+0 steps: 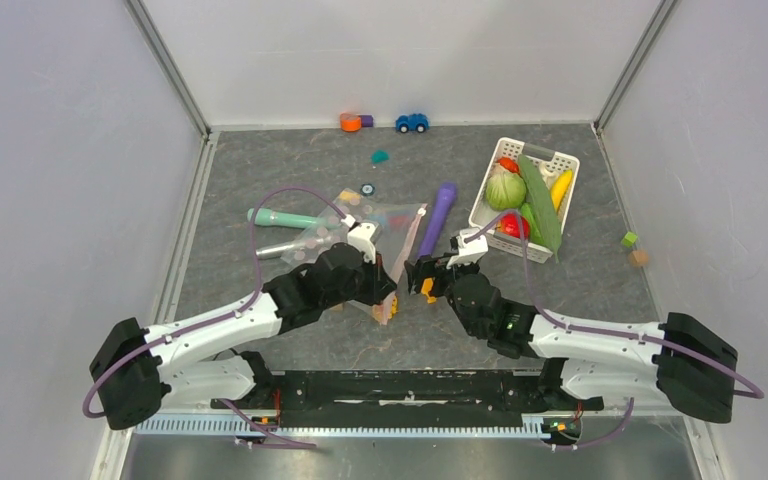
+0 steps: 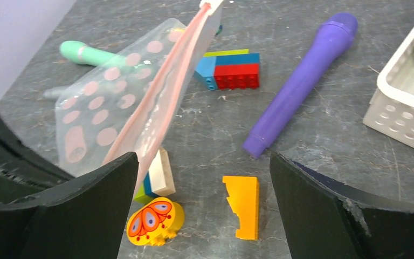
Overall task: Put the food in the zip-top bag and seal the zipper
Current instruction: Open the zipper of the food storage bag.
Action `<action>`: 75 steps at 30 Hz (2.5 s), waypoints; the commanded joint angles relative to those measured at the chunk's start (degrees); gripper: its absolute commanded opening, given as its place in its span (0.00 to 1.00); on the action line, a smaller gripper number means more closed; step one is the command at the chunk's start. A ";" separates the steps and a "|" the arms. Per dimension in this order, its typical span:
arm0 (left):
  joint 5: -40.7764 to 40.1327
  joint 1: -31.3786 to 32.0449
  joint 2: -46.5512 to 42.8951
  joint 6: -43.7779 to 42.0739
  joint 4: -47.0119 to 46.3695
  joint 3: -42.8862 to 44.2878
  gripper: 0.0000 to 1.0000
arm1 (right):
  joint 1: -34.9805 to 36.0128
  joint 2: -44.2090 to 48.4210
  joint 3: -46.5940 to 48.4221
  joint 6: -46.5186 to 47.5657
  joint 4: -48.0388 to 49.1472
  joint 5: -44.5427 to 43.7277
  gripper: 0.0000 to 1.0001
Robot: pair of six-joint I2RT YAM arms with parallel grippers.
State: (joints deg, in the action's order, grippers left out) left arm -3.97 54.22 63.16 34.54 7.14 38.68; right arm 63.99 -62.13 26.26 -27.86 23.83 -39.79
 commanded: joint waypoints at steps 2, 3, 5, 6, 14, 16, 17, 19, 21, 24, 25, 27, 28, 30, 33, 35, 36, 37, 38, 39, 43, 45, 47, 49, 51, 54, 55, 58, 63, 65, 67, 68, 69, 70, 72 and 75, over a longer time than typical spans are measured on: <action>-2.29 1.21 -0.17 0.74 -0.83 1.42 0.02 | 0.43 -2.45 3.62 -2.64 -0.45 -6.80 0.98; -2.21 1.39 -0.08 0.73 -0.89 1.27 0.02 | 0.44 -2.71 3.56 -3.50 -0.49 -7.15 0.98; -2.42 1.72 -0.04 0.75 -1.07 0.90 0.02 | 0.46 -2.98 3.13 -4.56 0.08 -7.20 0.98; -2.43 1.79 0.00 0.66 -1.07 0.91 0.02 | 0.49 -3.04 3.02 -4.60 0.62 -6.89 0.98; -0.90 3.33 1.05 -0.73 -1.34 1.41 0.02 | 0.48 -2.74 1.31 -6.08 4.54 -6.18 0.98; -0.64 3.90 1.20 -0.71 -1.63 1.45 0.02 | 0.53 -2.86 1.25 -6.04 4.87 -6.09 0.98; -0.60 4.17 1.29 -0.55 -1.73 1.58 0.02 | 0.51 -3.01 1.40 -6.32 4.10 -6.47 0.98; -0.64 4.64 1.12 -0.31 -1.99 1.80 0.02 | 0.48 -3.27 2.03 -8.10 0.78 -8.99 0.98; -1.63 5.29 0.87 -0.01 -2.35 1.82 0.02 | 0.51 -3.30 2.13 -9.57 -1.75 -10.65 0.98; -3.10 5.64 0.87 0.46 -2.36 1.84 0.02 | 0.53 -2.46 1.36 -10.90 -3.53 -11.01 0.98; -3.27 5.59 0.94 0.60 -2.26 1.92 0.02 | 0.49 -2.17 1.05 -11.25 -3.98 -11.22 0.98; -3.31 5.81 1.23 0.70 -2.43 2.15 0.02 | 0.52 -1.88 0.31 -11.85 -4.06 -11.90 0.98; -3.33 6.03 1.42 0.65 -2.48 2.31 0.02 | 0.52 -1.86 0.04 -12.23 -4.12 -12.40 0.96; -3.41 6.65 2.15 0.50 -2.64 2.70 0.02 | 0.52 -2.07 0.01 -12.80 -4.47 -12.93 0.92; -6.38 8.40 3.38 0.48 -1.82 3.78 0.02 | 0.53 -2.90 0.77 -12.92 -5.27 -12.82 0.88; -8.61 10.01 4.41 -0.24 -0.94 5.00 0.02 | 0.51 -3.71 1.39 -12.92 -6.11 -12.84 0.83; -9.22 10.65 4.88 -0.63 -0.74 5.46 0.02 | 0.50 -4.02 1.59 -12.92 -6.15 -12.93 0.79; -9.74 11.34 5.37 -0.76 -0.64 5.98 0.02 | 0.46 -4.14 1.75 -13.15 -6.06 -12.98 0.76; -10.44 11.88 5.76 -0.64 -0.63 6.34 0.02 | 0.46 -4.31 1.78 -13.50 -6.07 -12.95 0.72; -10.83 12.27 6.01 -0.53 -0.71 6.64 0.02 | 0.46 -4.23 1.78 -13.93 -6.05 -12.92 0.69; -11.16 13.50 6.54 -0.50 -1.07 7.37 0.02 | 0.43 -3.91 0.46 -15.63 -5.22 -12.86 0.52; -11.67 13.82 6.44 -0.35 -1.23 7.34 0.02 | 0.48 -3.20 -0.92 -15.72 -3.56 -12.39 0.48; -12.42 14.05 5.96 0.20 -1.38 7.14 0.02 | 0.36 -2.10 -2.95 -15.49 -0.52 -11.39 0.42; -13.65 14.09 5.30 0.98 -1.28 6.94 0.02 | 0.35 -0.65 -5.51 -14.08 3.70 -10.05 0.28; -16.63 14.21 4.05 2.01 0.16 7.05 0.02 | 0.20 0.61 -7.07 -12.78 5.84 -9.27 0.12; -23.41 14.17 1.42 2.60 4.46 7.75 0.02 | -0.20 2.30 -7.66 -9.54 4.76 -7.35 0.00; -25.74 14.23 0.21 2.48 5.98 8.22 0.02 | -0.26 2.78 -7.58 -7.39 4.06 -6.04 0.00; -35.83 14.19 -2.70 3.56 12.52 10.17 0.02 | -0.35 4.18 -7.25 -0.65 1.75 -1.53 0.00; -50.65 14.11 -6.03 7.50 24.29 13.46 0.02 | -0.44 7.97 -8.41 7.19 -2.15 4.65 0.00; -55.29 14.09 -7.14 9.62 29.48 14.96 0.02 | -0.44 9.25 -8.39 8.92 -5.52 3.52 0.00; -58.22 14.12 -8.45 10.80 33.54 15.80 0.02 | -0.54 10.14 -8.38 9.73 -9.08 0.72 0.00; -58.94 14.08 -9.23 10.74 34.50 15.90 0.02 | -0.68 10.50 -8.29 10.17 -10.25 0.13 0.00; -59.07 14.11 -10.06 10.38 35.07 15.75 0.02 | -0.69 10.78 -8.37 10.82 -10.68 0.31 0.00; -58.53 14.14 -10.88 9.61 35.13 15.60 0.02 | -0.72 11.11 -8.37 11.15 -10.83 0.72 0.00; -54.96 14.09 -11.94 7.69 34.47 15.36 0.02 | -0.75 11.33 -8.37 13.06 -9.41 3.70 0.00; -45.46 14.21 -12.71 2.53 31.52 15.01 0.02 | -0.79 10.42 -8.11 17.77 -2.67 14.94 0.00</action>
State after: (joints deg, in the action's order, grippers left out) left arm -49.65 69.01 53.89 42.09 36.47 52.14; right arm 64.01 -50.96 18.50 -18.70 21.34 -31.55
